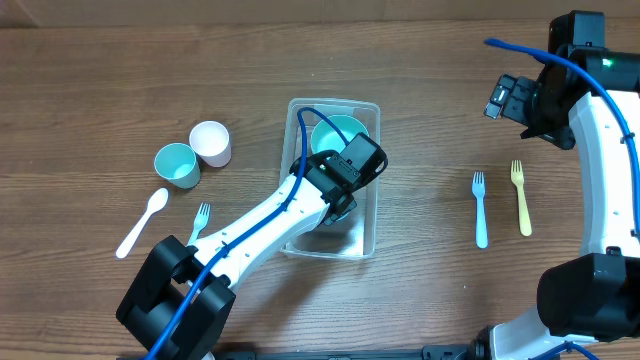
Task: Pack container
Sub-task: 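Open the left gripper off the blue cup and withdraw it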
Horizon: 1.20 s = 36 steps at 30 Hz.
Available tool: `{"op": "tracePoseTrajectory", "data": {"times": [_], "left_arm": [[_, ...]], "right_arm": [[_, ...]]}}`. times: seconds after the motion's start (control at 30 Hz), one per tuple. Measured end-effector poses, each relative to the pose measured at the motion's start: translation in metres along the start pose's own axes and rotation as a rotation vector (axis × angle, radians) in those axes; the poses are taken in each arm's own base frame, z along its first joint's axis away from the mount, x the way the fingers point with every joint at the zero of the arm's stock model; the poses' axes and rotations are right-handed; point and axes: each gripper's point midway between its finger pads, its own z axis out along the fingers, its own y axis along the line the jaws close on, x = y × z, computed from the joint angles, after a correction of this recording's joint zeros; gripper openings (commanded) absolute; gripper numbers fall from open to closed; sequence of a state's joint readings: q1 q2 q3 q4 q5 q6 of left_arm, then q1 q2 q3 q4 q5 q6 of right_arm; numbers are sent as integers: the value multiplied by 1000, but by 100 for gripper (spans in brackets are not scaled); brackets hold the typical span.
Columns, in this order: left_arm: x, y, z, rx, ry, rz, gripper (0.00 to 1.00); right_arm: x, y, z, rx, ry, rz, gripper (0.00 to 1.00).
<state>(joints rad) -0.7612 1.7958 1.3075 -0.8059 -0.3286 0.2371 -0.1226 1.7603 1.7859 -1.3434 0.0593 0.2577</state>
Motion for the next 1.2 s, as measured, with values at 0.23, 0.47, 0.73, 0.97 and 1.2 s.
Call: {"op": "tracePoseTrajectory", "data": {"times": [0.23,0.47,0.73,0.97,1.2], "left_arm": [[0,10,2,-13,-5,-77,35],[3,39,8,-36,-10,-198,35],[-9,49,6,-48,-60,-247,39],[-24,47,1,-13,-116,-275,41],[-42,58,-17,1,-165,-380,39]], "right_arm": [[0,0,0,0,0,0,100],[0,0,0,0,0,0,100],[0,0,0,0,0,0,100],[0,0,0,0,1,0,100],[0,0,0,0,0,0,100]]}}
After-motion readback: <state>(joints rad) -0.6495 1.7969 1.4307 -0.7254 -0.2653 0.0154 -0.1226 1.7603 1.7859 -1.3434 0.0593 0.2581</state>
